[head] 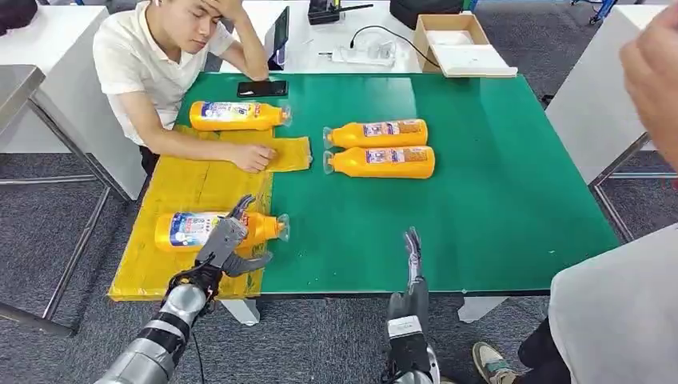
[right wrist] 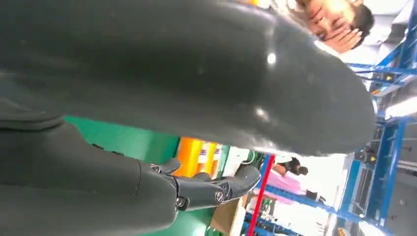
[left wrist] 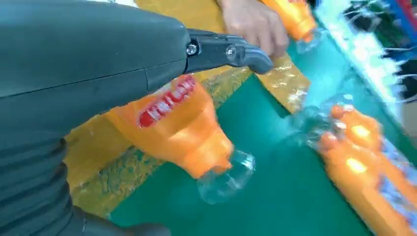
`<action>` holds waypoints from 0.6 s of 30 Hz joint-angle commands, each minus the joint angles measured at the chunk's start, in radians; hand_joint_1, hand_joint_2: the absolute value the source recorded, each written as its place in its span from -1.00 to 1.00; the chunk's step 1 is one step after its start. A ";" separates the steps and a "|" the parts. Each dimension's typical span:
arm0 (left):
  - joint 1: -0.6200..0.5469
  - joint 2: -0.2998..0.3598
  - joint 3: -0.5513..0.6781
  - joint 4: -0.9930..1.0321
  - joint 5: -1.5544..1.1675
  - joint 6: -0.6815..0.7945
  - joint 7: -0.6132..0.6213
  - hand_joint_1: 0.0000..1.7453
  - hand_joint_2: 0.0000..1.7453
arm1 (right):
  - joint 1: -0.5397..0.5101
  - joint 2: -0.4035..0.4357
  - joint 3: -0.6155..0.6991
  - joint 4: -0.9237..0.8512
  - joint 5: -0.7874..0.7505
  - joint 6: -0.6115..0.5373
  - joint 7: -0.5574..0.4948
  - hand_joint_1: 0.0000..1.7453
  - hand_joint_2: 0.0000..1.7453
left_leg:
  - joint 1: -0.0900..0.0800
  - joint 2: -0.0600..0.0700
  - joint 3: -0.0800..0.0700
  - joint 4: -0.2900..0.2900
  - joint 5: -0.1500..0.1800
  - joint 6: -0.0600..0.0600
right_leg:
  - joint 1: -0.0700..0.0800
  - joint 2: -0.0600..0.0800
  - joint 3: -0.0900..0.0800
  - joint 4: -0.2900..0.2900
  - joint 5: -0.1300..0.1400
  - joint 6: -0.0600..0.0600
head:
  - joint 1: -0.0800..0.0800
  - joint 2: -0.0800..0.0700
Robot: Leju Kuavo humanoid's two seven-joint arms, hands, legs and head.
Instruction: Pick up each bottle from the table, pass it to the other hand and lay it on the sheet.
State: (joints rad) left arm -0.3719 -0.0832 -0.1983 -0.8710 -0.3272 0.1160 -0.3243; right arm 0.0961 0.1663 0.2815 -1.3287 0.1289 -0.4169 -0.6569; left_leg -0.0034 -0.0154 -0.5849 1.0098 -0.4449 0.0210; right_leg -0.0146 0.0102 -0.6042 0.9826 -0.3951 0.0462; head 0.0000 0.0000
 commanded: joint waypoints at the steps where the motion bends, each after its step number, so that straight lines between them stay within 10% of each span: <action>1: 0.141 -0.043 -0.031 -0.297 0.203 0.039 -0.104 -1.00 1.00 | 0.011 -0.004 -0.028 0.020 0.006 -0.019 -0.004 -1.00 -1.00 | 0.001 0.000 -0.001 0.000 -0.001 -0.001 | 0.001 -0.001 -0.001 -0.001 -0.001 -0.001 | 0.000 0.000; 8: 0.315 -0.122 -0.063 -0.662 0.539 0.062 -0.158 -1.00 1.00 | 0.039 -0.010 -0.016 -0.033 0.001 -0.061 -0.010 -1.00 -1.00 | 0.001 0.001 -0.003 0.002 -0.004 -0.001 | 0.001 -0.001 -0.002 0.001 -0.004 -0.001 | 0.000 0.000; 9: 0.366 -0.132 -0.087 -0.725 0.552 0.086 -0.185 -1.00 1.00 | 0.041 -0.025 -0.004 -0.034 0.028 -0.087 -0.012 -1.00 1.00 | 0.002 0.003 -0.001 0.002 -0.006 -0.001 | 0.002 0.000 0.000 0.000 -0.004 -0.002 | 0.000 0.000; 18: 0.467 -0.114 -0.126 -0.756 0.557 0.174 -0.214 -1.00 1.00 | 0.035 -0.088 0.006 0.025 0.197 -0.162 0.057 -1.00 1.00 | 0.000 0.002 -0.006 -0.001 -0.005 0.001 | 0.000 0.000 -0.006 -0.002 -0.002 0.000 | 0.000 0.000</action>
State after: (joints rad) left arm 0.0325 -0.2071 -0.2831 -1.5531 0.2216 0.2743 -0.5284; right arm 0.1434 0.1362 0.2728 -1.3569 0.2843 -0.5562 -0.6183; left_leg -0.0039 -0.0146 -0.5934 1.0101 -0.4487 0.0226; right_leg -0.0150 0.0106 -0.6126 0.9818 -0.3960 0.0472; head -0.0004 0.0000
